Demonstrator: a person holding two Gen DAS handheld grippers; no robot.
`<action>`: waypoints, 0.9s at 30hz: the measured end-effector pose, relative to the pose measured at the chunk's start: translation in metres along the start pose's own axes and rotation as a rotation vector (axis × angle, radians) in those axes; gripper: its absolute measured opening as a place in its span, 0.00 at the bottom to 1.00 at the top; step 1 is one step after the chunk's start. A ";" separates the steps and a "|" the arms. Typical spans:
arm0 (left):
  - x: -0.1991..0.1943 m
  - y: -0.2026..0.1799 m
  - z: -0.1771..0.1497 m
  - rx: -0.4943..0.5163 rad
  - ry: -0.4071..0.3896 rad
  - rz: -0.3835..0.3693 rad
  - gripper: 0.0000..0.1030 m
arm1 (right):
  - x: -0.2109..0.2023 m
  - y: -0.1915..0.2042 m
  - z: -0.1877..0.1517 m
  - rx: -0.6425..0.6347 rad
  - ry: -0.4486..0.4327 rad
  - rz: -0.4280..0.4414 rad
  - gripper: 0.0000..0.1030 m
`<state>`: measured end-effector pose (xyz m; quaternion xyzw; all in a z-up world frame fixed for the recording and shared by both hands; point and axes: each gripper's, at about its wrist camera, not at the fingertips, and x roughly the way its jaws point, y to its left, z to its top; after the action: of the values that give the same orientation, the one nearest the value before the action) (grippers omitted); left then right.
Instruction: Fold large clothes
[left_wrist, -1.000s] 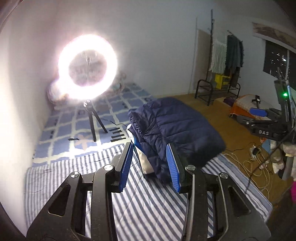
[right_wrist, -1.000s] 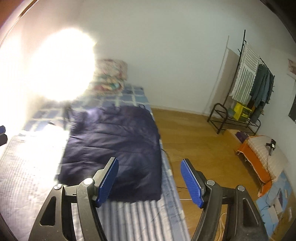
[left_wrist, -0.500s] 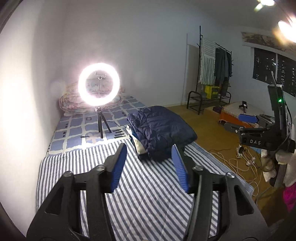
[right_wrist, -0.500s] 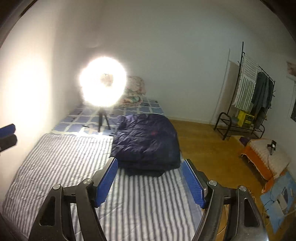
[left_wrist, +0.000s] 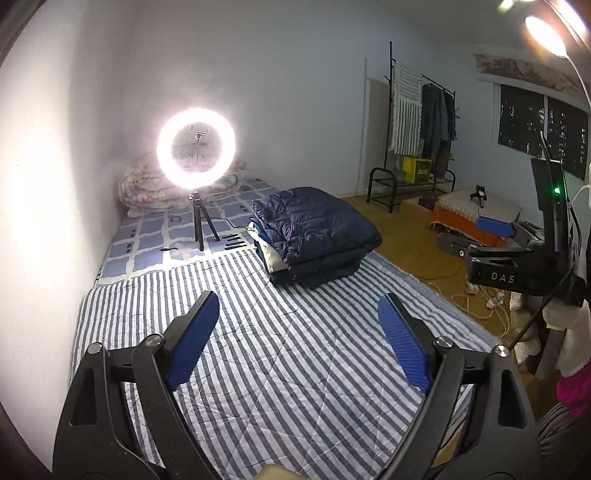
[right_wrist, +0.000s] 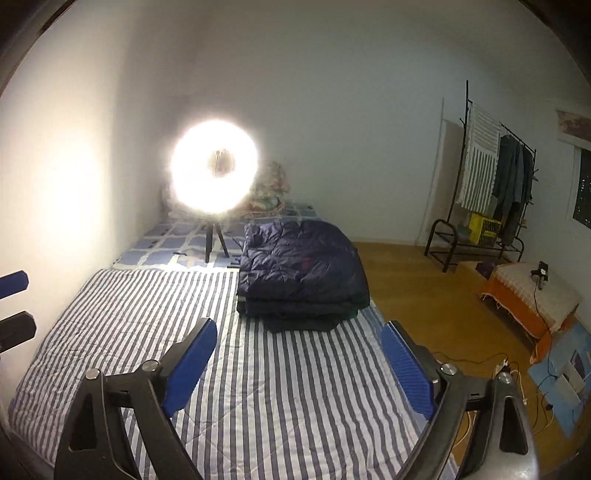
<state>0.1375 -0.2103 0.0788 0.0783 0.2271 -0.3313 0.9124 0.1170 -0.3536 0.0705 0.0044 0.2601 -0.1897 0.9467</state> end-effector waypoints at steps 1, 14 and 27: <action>-0.001 0.000 -0.002 0.002 -0.002 0.001 0.94 | -0.001 0.001 -0.003 -0.001 -0.001 -0.006 0.95; 0.006 -0.013 -0.014 0.049 0.018 0.016 1.00 | 0.006 -0.002 -0.020 0.032 -0.005 -0.020 1.00; 0.020 -0.024 -0.025 0.085 0.058 0.042 1.00 | 0.018 0.006 -0.029 0.009 0.026 -0.021 1.00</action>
<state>0.1267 -0.2323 0.0476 0.1315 0.2376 -0.3191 0.9080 0.1188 -0.3514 0.0358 0.0082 0.2715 -0.2007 0.9412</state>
